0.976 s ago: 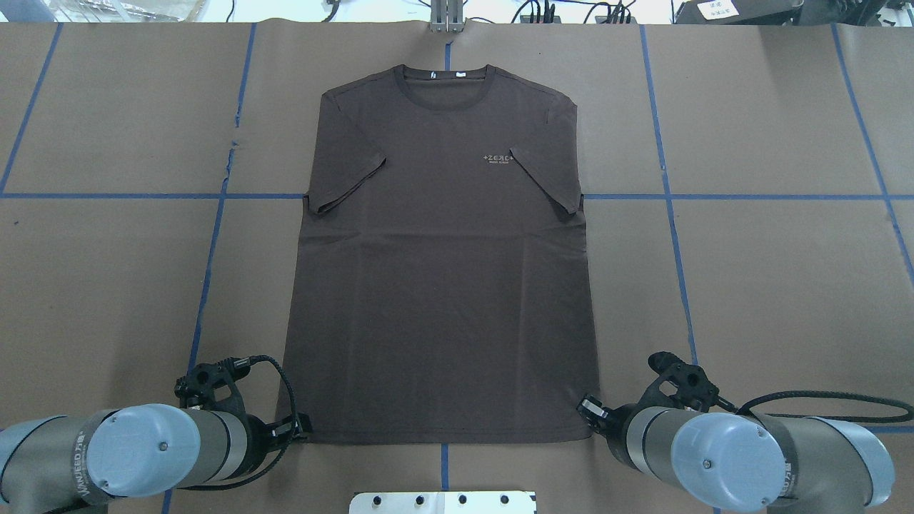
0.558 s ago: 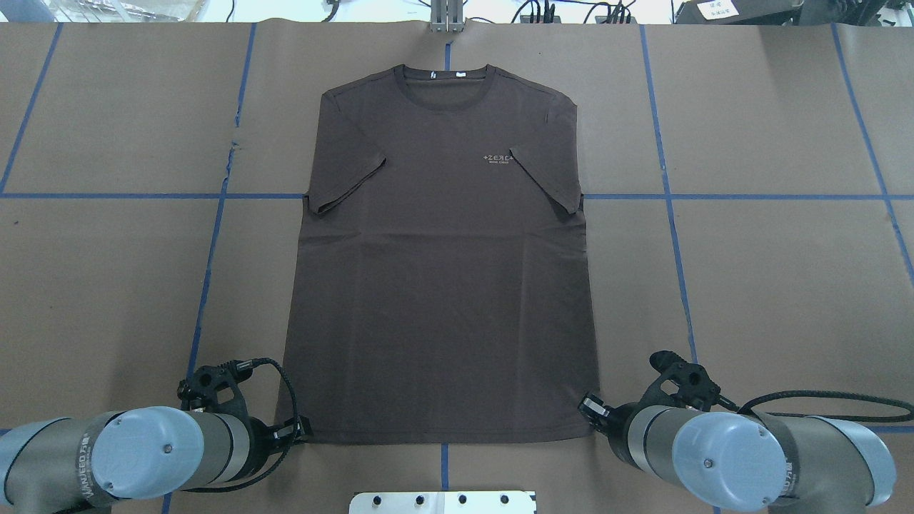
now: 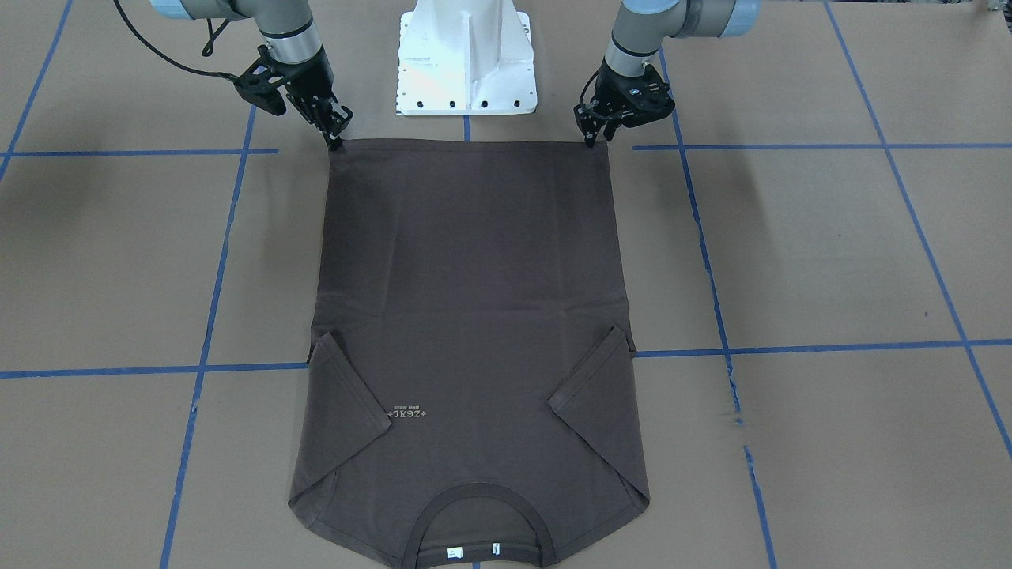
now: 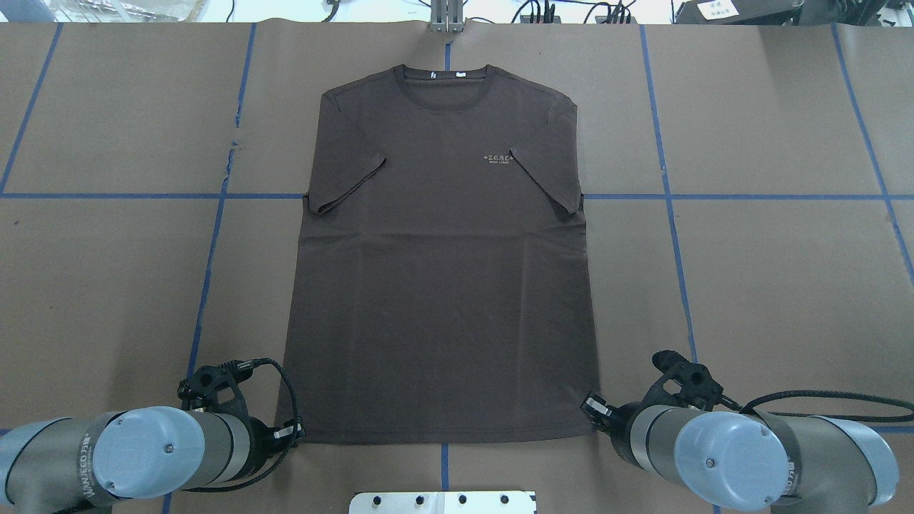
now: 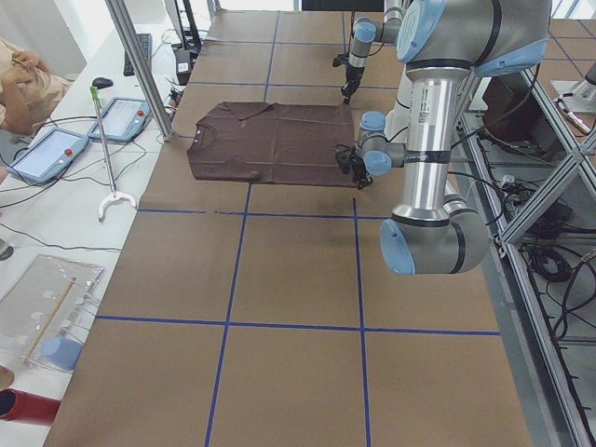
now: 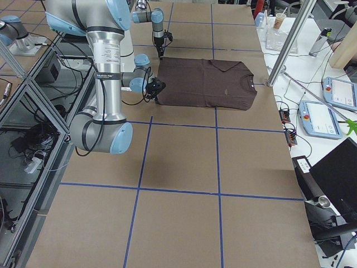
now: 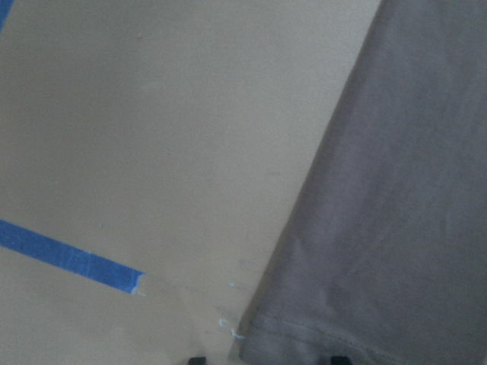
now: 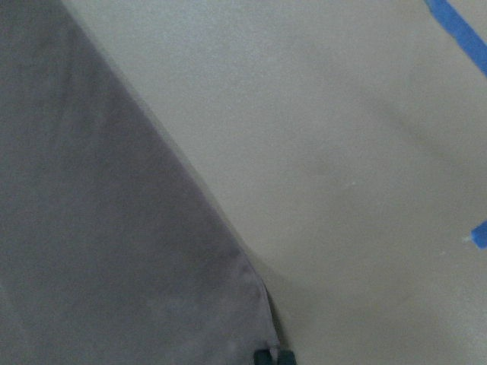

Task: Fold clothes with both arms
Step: 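Grasp both hem corners with the left and right grippers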

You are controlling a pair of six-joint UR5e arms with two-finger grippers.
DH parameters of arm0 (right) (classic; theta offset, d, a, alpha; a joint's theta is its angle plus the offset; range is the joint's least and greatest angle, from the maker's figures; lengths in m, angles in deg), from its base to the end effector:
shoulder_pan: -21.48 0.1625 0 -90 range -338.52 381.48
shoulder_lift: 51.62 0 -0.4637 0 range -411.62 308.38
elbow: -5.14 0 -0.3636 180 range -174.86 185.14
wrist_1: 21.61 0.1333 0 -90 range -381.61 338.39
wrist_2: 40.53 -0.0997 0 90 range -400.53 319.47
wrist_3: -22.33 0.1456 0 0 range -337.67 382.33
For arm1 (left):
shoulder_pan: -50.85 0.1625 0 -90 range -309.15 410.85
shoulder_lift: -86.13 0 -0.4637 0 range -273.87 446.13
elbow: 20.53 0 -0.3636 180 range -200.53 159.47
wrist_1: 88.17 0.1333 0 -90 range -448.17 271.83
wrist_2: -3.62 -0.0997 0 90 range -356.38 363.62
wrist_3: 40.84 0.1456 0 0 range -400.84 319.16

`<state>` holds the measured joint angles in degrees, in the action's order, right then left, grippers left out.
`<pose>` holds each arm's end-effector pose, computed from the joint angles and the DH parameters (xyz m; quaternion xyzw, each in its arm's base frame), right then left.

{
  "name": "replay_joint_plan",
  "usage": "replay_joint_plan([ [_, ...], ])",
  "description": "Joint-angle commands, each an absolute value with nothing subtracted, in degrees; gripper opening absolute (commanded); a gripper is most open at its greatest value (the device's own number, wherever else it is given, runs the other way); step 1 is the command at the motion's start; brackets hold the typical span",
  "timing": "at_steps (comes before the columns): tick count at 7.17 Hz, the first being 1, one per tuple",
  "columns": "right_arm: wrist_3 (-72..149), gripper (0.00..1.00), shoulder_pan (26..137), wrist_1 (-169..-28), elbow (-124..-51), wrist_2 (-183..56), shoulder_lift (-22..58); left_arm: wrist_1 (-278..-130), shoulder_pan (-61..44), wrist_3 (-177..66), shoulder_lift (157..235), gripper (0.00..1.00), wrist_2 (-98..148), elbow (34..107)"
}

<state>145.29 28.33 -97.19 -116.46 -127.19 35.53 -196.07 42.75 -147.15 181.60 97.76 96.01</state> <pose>-0.4775 -0.2002 0.4405 -0.0676 -0.4088 0.3212 0.8516 0.5053 -0.1959 0.4486 -0.0628 0.4182 -0.1767 0.8888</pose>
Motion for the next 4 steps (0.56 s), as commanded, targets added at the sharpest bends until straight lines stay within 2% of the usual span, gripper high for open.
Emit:
replay_joint_plan([
  [1, 145.29, 0.0, 28.34, -97.19, -116.5, -127.19, 35.57, -196.01, 42.68, -146.84, 181.84, 0.0, 97.92, 96.71],
  [4, 145.38, 0.0, 28.34, -97.19, -116.76, -127.18, 35.57, -195.75, 42.41, -146.84, 181.76, 0.0, 98.01, 98.55],
])
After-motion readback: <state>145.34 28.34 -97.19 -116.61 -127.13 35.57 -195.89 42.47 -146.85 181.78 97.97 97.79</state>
